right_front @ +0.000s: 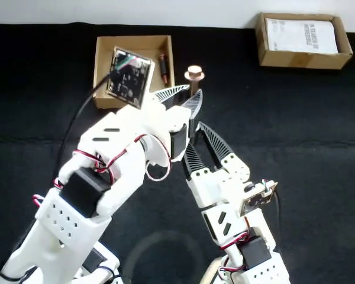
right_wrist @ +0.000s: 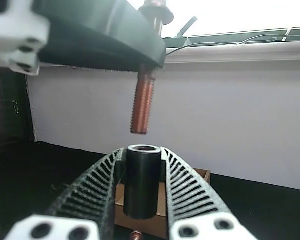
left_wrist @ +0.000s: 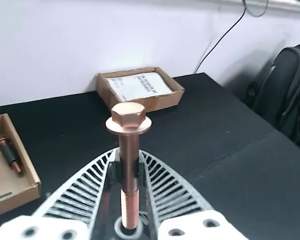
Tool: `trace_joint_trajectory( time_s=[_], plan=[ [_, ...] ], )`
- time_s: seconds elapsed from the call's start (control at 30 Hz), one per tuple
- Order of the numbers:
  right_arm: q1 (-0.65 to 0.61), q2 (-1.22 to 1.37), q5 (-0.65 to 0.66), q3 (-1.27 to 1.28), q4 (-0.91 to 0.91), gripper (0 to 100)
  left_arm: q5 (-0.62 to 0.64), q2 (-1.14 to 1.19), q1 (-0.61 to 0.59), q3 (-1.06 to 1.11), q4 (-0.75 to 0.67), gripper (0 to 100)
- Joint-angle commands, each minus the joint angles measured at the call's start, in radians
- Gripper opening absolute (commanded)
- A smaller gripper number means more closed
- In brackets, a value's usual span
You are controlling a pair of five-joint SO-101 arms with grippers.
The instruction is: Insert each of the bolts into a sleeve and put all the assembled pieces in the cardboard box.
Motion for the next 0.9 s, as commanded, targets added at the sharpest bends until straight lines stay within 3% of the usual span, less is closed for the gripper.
trace_joint_trajectory(
  time_s=[0.0, 0.7, 0.87],
  plan=[
    [-0.002, -0.007, 0.009, 0.134, -0.019, 0.8, -0.025, -0.048, 0.044, 0.047, -0.071, 1],
    [-0.002, -0.012, 0.009, 0.134, 0.041, 0.8, -0.025, -0.047, 0.039, 0.056, -0.069, 1],
    [-0.002, -0.015, 0.009, 0.134, 0.041, 0.8, -0.06, -0.05, 0.036, 0.142, -0.072, 1]
  ],
)
